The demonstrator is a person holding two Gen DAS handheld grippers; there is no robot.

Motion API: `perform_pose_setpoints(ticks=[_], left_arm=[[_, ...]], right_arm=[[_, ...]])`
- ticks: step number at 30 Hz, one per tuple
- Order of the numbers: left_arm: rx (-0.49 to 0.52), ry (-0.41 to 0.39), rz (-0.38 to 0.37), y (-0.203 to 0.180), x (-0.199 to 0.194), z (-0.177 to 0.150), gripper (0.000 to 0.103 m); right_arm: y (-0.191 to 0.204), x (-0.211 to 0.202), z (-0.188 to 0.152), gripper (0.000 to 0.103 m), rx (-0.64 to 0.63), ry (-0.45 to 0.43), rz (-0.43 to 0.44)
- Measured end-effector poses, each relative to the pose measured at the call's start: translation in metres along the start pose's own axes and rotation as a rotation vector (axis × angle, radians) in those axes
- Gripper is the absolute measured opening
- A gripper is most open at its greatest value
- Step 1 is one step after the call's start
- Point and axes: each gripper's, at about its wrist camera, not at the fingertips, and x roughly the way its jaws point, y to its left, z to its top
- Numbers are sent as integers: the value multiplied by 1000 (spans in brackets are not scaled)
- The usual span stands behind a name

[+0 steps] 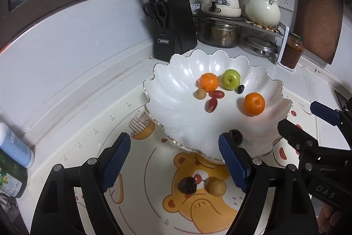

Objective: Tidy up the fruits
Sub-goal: 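Open the left tool to drop the brown fruit while the right tool drops the grape, then withdraw both open tools from the bowl toward the last dark grape and brown fruit, then close the left tool on the dark grape on the mat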

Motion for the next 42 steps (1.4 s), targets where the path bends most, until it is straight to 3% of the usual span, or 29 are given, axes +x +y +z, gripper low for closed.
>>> perform_pose_setpoints(ticks=[12,36,42], left_arm=[[3,23,-9,3,-12,-28,82],[18,132,-7,-1,42,-64,81],[39,147,-15,-4,53,-65,61]], right_arm=[[13,-21,-26,81,18,-7,-14],[13,11,-70,82,67,102,-48],[13,15,-71,82,75,105,-48]])
